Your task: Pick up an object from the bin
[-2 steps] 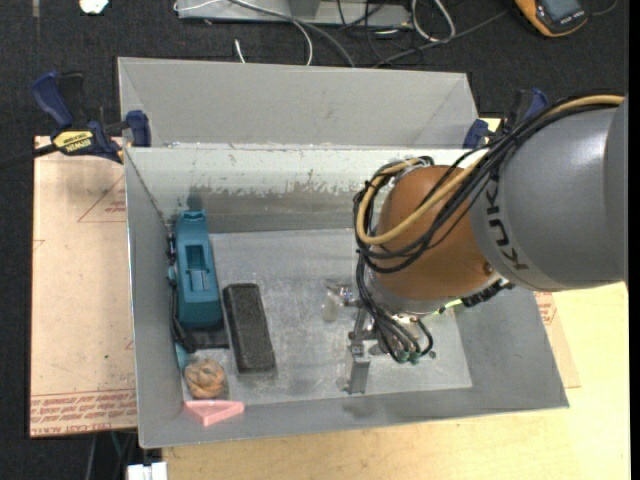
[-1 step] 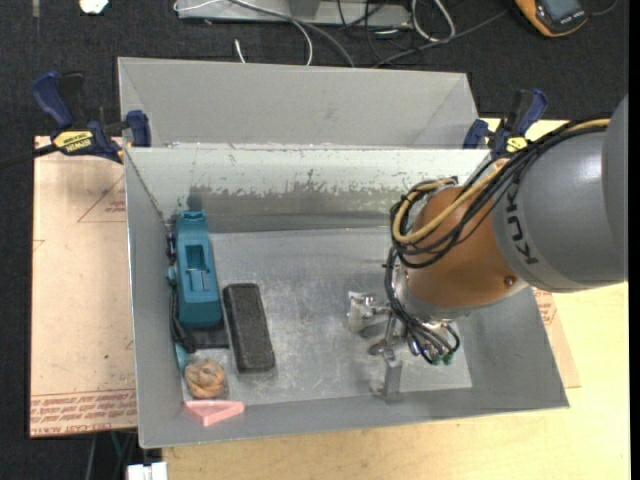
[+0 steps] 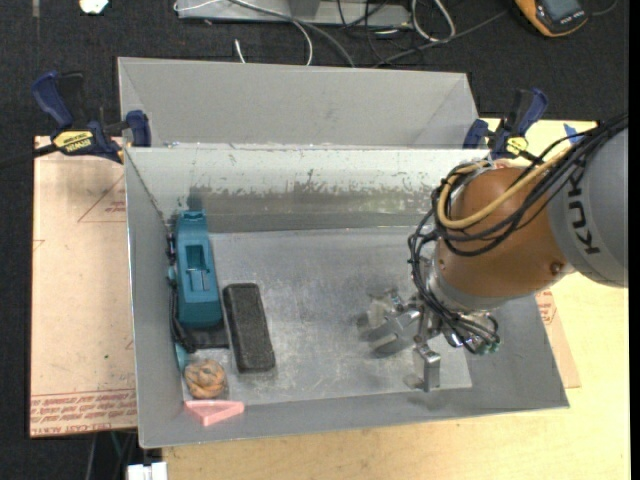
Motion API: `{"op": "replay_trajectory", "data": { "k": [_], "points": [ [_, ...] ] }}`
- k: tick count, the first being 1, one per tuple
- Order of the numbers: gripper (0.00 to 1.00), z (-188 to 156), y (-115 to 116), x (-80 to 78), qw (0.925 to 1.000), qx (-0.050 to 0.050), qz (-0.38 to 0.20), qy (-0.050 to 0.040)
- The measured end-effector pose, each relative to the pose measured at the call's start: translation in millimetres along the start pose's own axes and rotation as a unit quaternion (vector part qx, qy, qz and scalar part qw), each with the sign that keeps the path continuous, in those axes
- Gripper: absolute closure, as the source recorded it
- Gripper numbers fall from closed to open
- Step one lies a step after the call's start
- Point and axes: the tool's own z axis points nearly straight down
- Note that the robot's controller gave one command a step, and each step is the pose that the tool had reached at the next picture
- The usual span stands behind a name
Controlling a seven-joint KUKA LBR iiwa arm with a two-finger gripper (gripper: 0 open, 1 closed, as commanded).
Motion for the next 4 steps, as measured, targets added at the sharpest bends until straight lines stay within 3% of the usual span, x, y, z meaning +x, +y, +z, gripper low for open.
{"op": "replay_trajectory", "data": {
  "k": [1, 2, 3, 4],
  "points": [
    [0.0, 37, -87, -22.6, 0.9977, 0.002, 0.068, 0.0052],
    [0.0, 65, -94, -47.7, 0.9952, 0.001, -0.098, -0.0045],
    [1.0, 63, -51, -34.8, 0.9996, 0.001, 0.028, 0.0016],
    [1.0, 63, -51, -34.8, 0.9996, 0.001, 0.028, 0.0016]
  ]
}}
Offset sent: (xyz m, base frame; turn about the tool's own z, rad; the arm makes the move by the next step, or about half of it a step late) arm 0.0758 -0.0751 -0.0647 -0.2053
